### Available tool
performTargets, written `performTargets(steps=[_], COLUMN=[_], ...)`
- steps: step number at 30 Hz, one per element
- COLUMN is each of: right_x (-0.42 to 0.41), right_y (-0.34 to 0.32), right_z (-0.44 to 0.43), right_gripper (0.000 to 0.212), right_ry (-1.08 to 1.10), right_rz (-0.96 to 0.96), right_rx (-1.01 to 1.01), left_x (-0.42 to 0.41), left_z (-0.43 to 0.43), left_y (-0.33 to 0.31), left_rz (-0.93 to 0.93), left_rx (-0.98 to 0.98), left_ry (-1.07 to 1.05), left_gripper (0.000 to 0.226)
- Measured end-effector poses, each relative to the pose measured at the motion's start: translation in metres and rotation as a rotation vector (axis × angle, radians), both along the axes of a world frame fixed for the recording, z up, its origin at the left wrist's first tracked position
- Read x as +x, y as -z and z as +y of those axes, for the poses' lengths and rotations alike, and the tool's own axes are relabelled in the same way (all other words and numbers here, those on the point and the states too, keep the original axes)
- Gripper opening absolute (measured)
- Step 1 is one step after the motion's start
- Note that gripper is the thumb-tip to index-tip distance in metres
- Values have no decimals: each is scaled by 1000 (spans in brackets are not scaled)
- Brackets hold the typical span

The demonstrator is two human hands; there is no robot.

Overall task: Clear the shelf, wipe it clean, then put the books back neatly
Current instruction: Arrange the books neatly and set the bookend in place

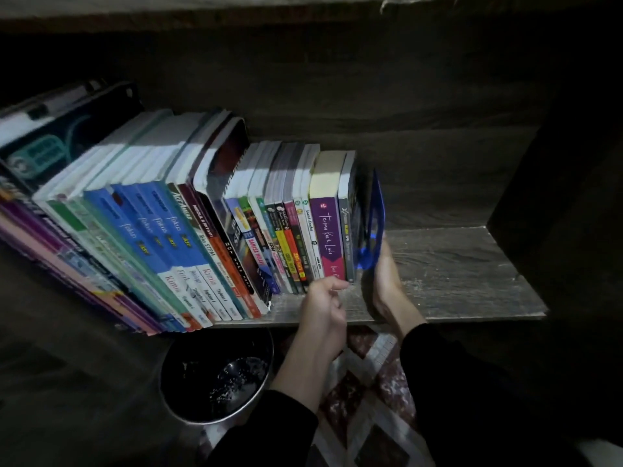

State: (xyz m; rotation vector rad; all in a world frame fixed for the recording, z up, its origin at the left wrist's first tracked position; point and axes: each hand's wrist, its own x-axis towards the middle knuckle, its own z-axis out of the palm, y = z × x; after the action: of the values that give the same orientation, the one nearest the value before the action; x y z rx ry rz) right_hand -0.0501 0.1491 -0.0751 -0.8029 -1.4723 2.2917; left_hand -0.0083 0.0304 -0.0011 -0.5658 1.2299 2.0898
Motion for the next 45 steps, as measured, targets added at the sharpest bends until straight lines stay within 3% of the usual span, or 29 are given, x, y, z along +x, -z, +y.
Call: performTargets(steps=[2,4,7,10,12,14,17,19,21,24,26,29,33,39,45], right_x=[-5,-9,-10,-7,-3,13,46,54,48,37,31,31,35,32,26], right_y=[-2,-1,6,2,-3,-14,-55,-83,-111,-141,-145,-146,-144,-142,-146], right_z=[-6,-9,-6,-4,-9,-21,-54,-64,-61,-59,-55,-47,-36,-46,-60], right_gripper=[74,85,107,83,70,47,34,33,43,69,74,69,70,88,73], right_ry=[-10,11,3,25,141,407,674,590,353,-183,-330,-367,-437,-432,-296], right_rz=[60,49,51,13,-6,-58,131,266,236,-26,-150,-93,-27,-99,-180], right_rx=[-54,-61,-35,6,141,427,822,1129,1393,1494,1563,1611,1610,1672,1749], left_x=[1,0,0,-1,0,3,10,3,-14,-33,-42,-51,-55,-53,-61], left_z=[1,2,4,1,-4,-18,-46,-60,-66,-65,-61,-64,-72,-73,-80], left_y=[-1,0,-1,3,5,3,-11,-27,-41,-61,-66,-73,-76,-79,-83], left_rz=[24,32,31,69,179,423,1187,1620,1806,1768,1711,1731,1748,1737,1773], left_rx=[-8,-13,-6,-44,-158,-315,-733,-1088,-1271,-1466,-1579,-1743,-1765,-1816,-1841], left_ry=[-17,-32,-25,51,167,226,77,-99,-81,209,312,359,427,480,582], left_gripper=[48,61,47,35,32,34,34,41,57,86,91,89,86,87,102])
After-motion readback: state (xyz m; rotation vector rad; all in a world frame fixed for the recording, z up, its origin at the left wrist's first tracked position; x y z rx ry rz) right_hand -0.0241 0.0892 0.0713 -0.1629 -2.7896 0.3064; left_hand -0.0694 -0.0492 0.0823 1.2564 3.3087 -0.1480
